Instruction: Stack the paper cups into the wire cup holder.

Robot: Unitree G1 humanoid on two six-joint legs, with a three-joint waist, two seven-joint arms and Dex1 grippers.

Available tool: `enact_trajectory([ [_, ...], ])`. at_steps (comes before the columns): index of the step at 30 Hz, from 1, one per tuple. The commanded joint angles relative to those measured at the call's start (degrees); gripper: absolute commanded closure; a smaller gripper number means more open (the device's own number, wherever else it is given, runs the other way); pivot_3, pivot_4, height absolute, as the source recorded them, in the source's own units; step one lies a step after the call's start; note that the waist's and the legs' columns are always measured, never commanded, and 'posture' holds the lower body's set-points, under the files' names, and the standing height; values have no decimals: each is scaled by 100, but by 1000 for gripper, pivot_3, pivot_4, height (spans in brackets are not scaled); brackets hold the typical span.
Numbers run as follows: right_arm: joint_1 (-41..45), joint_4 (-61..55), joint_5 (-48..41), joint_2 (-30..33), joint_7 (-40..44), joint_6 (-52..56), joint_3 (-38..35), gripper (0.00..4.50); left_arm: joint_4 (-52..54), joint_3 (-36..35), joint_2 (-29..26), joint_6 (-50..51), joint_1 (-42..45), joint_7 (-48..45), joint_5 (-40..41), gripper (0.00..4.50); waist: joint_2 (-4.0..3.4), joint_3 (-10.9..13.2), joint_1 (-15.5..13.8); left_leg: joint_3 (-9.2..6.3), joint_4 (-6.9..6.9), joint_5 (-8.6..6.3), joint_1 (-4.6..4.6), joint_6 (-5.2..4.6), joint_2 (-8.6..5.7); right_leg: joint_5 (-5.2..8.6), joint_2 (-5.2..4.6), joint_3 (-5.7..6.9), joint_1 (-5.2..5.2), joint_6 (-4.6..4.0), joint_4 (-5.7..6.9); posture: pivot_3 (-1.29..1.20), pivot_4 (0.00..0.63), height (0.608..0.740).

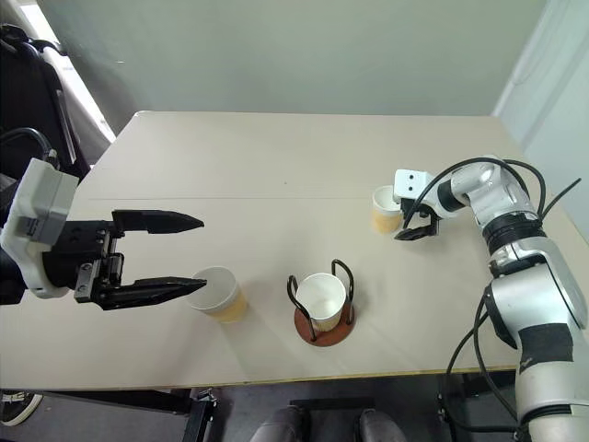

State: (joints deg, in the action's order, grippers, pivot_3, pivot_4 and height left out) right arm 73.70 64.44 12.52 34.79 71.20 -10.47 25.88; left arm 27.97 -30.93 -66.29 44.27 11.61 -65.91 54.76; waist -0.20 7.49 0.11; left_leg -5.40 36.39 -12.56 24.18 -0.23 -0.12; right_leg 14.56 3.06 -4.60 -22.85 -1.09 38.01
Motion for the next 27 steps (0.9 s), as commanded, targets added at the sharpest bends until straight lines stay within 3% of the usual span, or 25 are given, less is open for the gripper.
enact_trajectory([
  [1, 270, 337, 293, -93, -152, -343, -30, 51, 241, -368, -44, 70, -80, 82, 139, 0, 1, 0, 4, 0, -9, 2, -1, 3, 1, 0, 0, 0, 0, -1, -4, 0, 150, 740],
  [3, 282, 481, 426, -147, -250, -443, -37, 51, 288, -443, -43, 109, -133, 110, 169, 0, 0, 0, 5, 0, -20, 5, -1, 8, 2, 1, 0, 1, -3, -4, -7, 0, 150, 740],
  [7, 337, 622, 550, -224, -303, -558, -130, 926, 341, -549, -55, 158, -217, 158, 218, 0, 0, 0, 4, 0, -25, 7, -1, 12, 4, 2, 0, 3, -5, -7, -7, 0, 150, 740],
  [16, 485, 281, 98, -134, 326, -839, -678, 4395, 312, -496, -62, 102, -163, 189, 246, 0, 0, 0, 5, 0, -25, 15, -7, 24, 7, -6, 0, 6, -5, -21, 3, 0, 150, 740],
  [19, 459, -326, -371, 1, 946, -681, -1042, 4459, 278, -443, -67, 67, -130, 170, 227, 0, 0, 0, 6, 0, -25, 16, -7, 26, 7, -7, 1, 7, -4, -24, 3, 0, 150, 740],
  [22, 314, -1667, -1120, 223, 1645, 23, -1482, 4459, 248, -392, -70, 41, -110, 145, 195, 0, -3, 2, 5, 1, -26, 17, -1, 27, 7, -6, 1, 7, -8, -25, 1, 0, 150, 740],
  [25, -157, -3958, -2511, 679, 2098, 1644, -1656, 4459, 212, -337, -78, 9, -71, 124, 175, 0, -1, 1, -4, 0, -29, 22, 4, 36, 10, -2, 3, 12, -8, -31, -6, 0, 150, 740],
  [27, -539, -5490, -3650, 1087, 2130, 2740, -1652, 4459, 175, -268, -83, -20, -25, 105, 152, 0, 0, 0, -7, 0, -29, 55, 12, 91, 13, 2, 8, 14, -4, -35, -15, 0, 150, 740],
])
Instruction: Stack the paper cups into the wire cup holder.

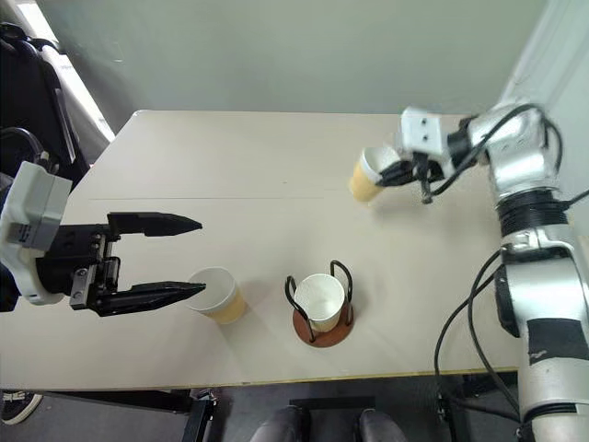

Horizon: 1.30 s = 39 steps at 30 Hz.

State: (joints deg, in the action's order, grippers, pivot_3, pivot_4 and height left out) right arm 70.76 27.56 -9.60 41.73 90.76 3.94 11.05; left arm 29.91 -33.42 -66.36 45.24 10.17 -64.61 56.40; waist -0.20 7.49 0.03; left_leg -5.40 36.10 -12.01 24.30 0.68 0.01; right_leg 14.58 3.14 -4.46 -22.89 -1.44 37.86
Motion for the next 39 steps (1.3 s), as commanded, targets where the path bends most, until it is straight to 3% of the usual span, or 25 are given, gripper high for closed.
enact_trajectory([
  [1, -427, -2398, -1880, 548, 174, 1698, -180, 4459, -41, 25, -77, -139, 145, -40, -28, 0, 1, -1, 7, 1, 3, 4, -3, 7, 3, 2, 4, -1, 5, 0, -3, 0, 150, 740],
  [3, -726, -3218, -2303, 658, 174, 2222, -225, 4459, -81, 110, -75, -184, 187, -68, -62, 0, 4, -2, 30, 2, 5, 10, -10, 14, 10, 4, 16, -6, 15, 2, -11, 0, 150, 740],
  [10, -1379, -4333, -1556, 658, -103, 2114, 300, 4459, -182, 306, -104, -272, 410, -131, -59, 0, 9, 2, 96, 0, 6, -11, -52, -35, 32, 1, 44, -15, 35, -4, 15, 0, 150, 740],
  [27, -1686, -4441, -822, 484, -67, 1670, 822, 4459, -94, 252, -76, -178, 313, -117, -90, 0, 10, 1, 118, -3, 10, 4, -59, -40, 41, -23, 56, -14, 36, -14, 19, 0, 150, 740],
  [30, -1678, -4440, -760, 441, -58, 1714, 881, 3901, -97, 217, -80, -147, 270, -137, -83, 0, 10, 1, 118, -3, 9, 3, -57, -41, 41, -23, 56, -14, 37, -14, 17, 0, 150, 740],
  [39, -1493, -4254, -924, 320, -169, 2002, 641, 774, -248, 516, -378, -360, 48, -429, -689, 0, 10, 1, 118, -3, 10, 3, -58, -41, 41, -23, 56, -14, 37, -14, 17, 0, 150, 740],
])
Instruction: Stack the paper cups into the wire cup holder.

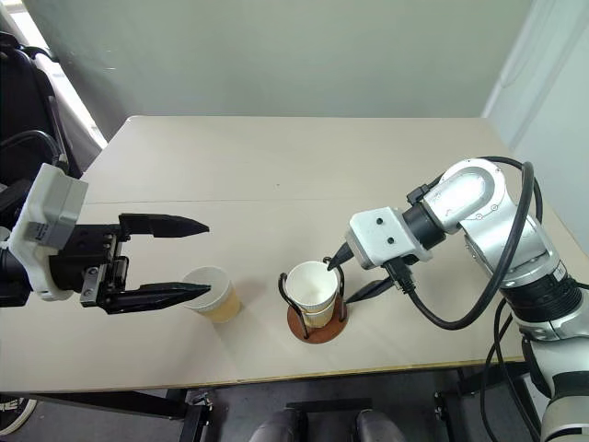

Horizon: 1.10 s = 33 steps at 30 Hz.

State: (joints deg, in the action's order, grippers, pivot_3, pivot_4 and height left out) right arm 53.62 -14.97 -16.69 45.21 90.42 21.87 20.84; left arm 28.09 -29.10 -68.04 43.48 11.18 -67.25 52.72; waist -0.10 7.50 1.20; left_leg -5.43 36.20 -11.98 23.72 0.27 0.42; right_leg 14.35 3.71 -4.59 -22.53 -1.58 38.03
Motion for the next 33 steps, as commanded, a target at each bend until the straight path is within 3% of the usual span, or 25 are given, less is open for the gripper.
enact_trajectory([
  [1, 276, 82, -315, -38, -221, 365, -485, 465, -106, 170, -283, -273, -85, -241, -478, 0, 0, 0, 1, 0, 0, 0, 0, 0, 0, 0, 0, 0, 0, 0, 0, 0, 150, 740],
  [2, 324, 209, -431, -23, -321, 524, -679, 71, -142, 242, -342, -335, -102, -323, -580, 0, 0, 0, 0, 0, 0, 0, 0, 0, 0, 0, 0, 0, -1, 0, 1, 0, 150, 740],
  [5, 424, 685, -1124, 96, -686, 1266, -1624, 31, -280, 438, -517, -531, -149, -598, -870, 0, 3, -1, -25, -1, 1, 1, 6, 1, 0, 0, 0, 0, -5, -2, 0, 0, 150, 740],
  [7, 617, 1306, -2422, 439, -1056, 2334, -3310, 31, -398, 869, -761, -787, -232, -751, -1389, 0, 4, -1, -65, -1, 2, 0, 14, 1, -1, 0, -2, -1, -10, -2, -4, 0, 150, 740],
  [9, 488, 1283, -3386, 735, -1248, 2949, -4410, 31, -508, 1196, -903, -1032, -278, -883, -1750, 0, -1, 1, -184, -2, 0, 1, 35, 1, -7, 1, -5, -5, -26, -3, -12, 0, 150, 740],
  [11, 61, 771, -3876, 954, -1392, 3243, -4911, 31, -647, 1484, -945, -1216, -194, -934, -2003, 0, 14, -8, -224, -2, -10, -1, 37, 1, -13, 17, -12, -7, -30, -9, -11, 0, 150, 740],
  [17, -653, 38, -4260, 1226, -2020, 3307, -5185, 31, -988, 2392, -805, -1618, 245, -936, -2745, 0, 18, -11, -62, -1, -9, -20, 21, 31, 12, 47, 17, -4, -28, -33, 11, 0, 150, 740],
  [29, -977, -270, -4618, 1583, -2560, 3123, -5170, 31, -1211, 3409, -528, -1894, 673, -1214, -3503, 0, 12, -9, -96, -7, 5, -30, 33, 14, 12, 45, 17, -5, -28, 0, 11, 0, 150, 740],
  [33, -1069, -344, -4641, 1675, -2633, 3075, -5163, 0, -1317, 3559, -378, -1959, 790, -1222, -3670, 911, 12, -10, -104, -8, 5, -30, 33, 14, 12, 45, 17, -5, -28, 0, 12, 0, 150, 740],
])
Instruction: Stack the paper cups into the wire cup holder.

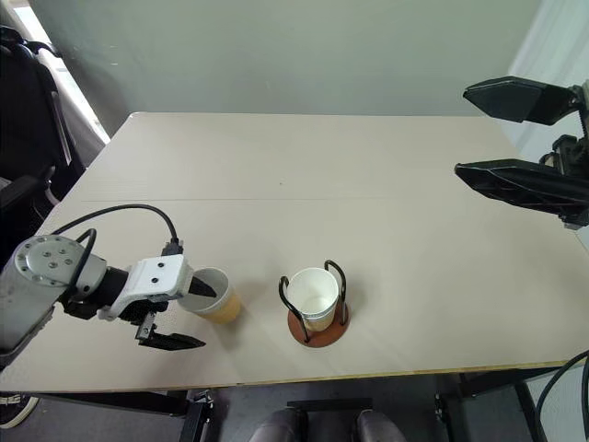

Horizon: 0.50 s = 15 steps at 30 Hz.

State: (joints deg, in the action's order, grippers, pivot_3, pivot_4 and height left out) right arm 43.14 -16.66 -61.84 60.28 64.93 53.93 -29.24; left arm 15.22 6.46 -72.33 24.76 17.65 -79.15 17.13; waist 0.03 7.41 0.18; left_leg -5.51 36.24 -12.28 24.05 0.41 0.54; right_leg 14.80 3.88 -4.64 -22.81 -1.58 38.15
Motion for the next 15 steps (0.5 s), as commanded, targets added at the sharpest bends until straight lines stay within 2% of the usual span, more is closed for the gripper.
enact_trajectory([
  [1, -39, -188, -124, 191, -95, -141, -148, 0, -44, 14, 77, -87, 166, -39, -135, 1270, 0, 0, -3, 0, 0, 0, 0, 0, 0, 0, 0, 0, 0, 0, 0, 0, 150, 740],
  [9, -182, -248, -198, 318, -146, -224, -96, 0, -76, 18, 103, -115, 266, -252, -187, 4238, 0, 0, -6, 0, 1, 0, 0, 0, 0, -1, 0, 0, 0, 2, 0, 0, 150, 740],
  [10, -214, -261, -187, 342, -144, -234, -83, 0, -83, -5, 100, -116, 309, -280, -171, 4490, 0, 0, -7, 0, 3, 0, 0, 0, 0, -1, 0, 0, 1, 3, 0, 0, 150, 740],
  [13, -261, -269, -180, 379, -148, -272, -91, 0, -97, -178, 152, -60, 578, -428, 86, 4490, 0, 0, -8, 0, 6, 0, 0, 0, 0, -3, 0, 0, 2, 6, 0, 0, 150, 740],
  [15, -234, -233, -226, 379, -168, -311, -120, 0, -124, -342, 358, 174, 1059, -541, 548, 4490, 0, 0, -15, 0, 11, 0, 2, 0, 0, -5, 0, 0, 2, 9, 1, 0, 150, 740],
])
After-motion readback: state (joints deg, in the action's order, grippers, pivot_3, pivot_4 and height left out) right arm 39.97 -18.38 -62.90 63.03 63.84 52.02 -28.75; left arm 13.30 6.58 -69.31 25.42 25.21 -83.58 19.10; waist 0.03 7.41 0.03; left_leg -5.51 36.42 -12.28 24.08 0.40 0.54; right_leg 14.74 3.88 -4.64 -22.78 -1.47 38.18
